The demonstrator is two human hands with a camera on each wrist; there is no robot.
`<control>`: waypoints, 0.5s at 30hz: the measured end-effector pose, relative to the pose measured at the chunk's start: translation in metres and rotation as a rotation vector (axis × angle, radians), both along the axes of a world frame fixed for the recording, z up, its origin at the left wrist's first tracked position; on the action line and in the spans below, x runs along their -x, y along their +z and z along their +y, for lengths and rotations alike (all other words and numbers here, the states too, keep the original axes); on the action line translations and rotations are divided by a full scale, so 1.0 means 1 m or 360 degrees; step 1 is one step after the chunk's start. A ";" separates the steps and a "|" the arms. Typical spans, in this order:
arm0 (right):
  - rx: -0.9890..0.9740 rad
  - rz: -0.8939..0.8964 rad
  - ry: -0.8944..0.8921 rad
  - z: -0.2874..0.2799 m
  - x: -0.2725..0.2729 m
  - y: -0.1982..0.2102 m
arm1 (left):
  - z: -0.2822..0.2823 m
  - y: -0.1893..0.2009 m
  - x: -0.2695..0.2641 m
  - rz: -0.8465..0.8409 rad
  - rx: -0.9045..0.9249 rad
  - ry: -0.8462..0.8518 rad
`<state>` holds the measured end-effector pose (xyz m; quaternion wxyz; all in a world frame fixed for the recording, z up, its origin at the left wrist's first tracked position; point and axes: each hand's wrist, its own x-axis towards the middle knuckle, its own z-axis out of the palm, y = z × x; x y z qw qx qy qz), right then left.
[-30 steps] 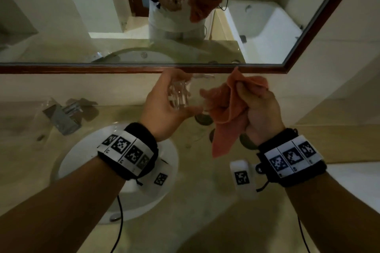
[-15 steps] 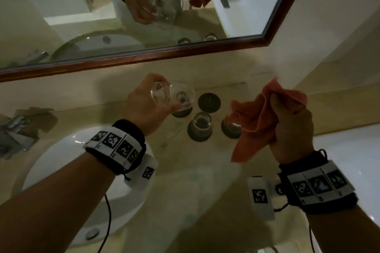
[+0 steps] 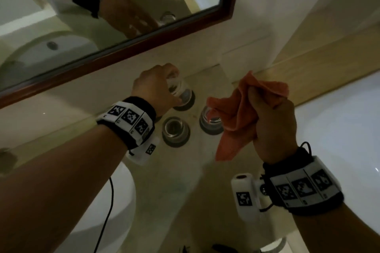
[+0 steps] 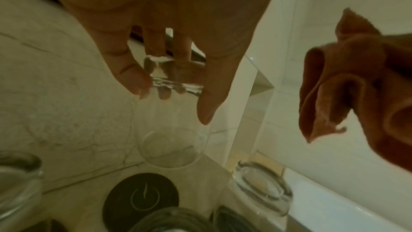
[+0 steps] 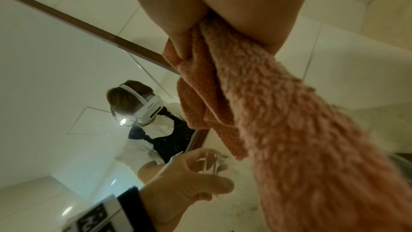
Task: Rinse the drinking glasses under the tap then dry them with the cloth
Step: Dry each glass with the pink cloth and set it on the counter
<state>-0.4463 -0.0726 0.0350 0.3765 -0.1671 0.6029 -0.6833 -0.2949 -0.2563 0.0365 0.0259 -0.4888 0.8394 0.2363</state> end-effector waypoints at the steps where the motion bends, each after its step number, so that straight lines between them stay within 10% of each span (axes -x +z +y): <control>1: 0.0012 -0.0026 -0.0002 -0.001 0.002 -0.003 | -0.003 -0.006 0.005 -0.0084 -0.0019 -0.0039; 15: 0.0005 -0.0032 -0.0094 -0.003 0.018 -0.030 | -0.030 -0.068 0.041 -0.0522 -0.0022 -0.0219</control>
